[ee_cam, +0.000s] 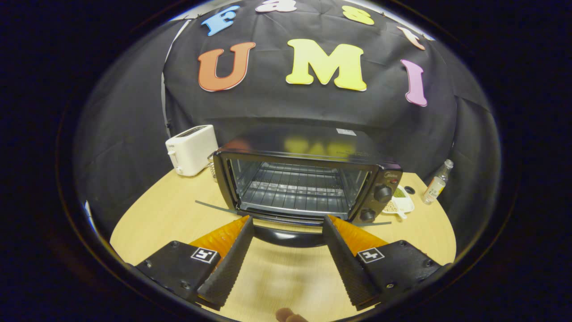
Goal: Open the toaster oven, put the food inside, and close the toaster oven door.
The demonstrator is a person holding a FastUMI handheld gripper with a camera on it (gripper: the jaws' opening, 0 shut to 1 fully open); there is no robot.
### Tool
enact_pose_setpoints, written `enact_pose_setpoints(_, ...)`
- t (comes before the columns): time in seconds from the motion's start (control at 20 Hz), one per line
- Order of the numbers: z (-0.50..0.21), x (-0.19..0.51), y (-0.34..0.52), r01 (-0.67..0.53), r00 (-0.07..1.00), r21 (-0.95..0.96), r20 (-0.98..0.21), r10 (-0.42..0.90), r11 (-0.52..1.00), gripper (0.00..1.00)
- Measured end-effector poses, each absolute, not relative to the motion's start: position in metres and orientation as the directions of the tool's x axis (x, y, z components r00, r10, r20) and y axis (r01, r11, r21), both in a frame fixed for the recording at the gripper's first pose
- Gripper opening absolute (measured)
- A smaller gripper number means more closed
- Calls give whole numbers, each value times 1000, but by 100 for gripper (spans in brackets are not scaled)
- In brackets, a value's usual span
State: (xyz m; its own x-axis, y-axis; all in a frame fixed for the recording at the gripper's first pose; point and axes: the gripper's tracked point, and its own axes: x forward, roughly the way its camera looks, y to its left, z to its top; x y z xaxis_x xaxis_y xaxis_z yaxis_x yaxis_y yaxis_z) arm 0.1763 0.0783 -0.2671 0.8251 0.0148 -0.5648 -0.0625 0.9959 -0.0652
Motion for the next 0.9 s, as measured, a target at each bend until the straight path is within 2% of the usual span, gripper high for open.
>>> enact_pose_setpoints(0.6,-310,137,79,-25,863,-105,-504,-31,994,99)
enact_pose_setpoints(0.9,-351,115,77,11,825,-97,-561,-64,995,99)
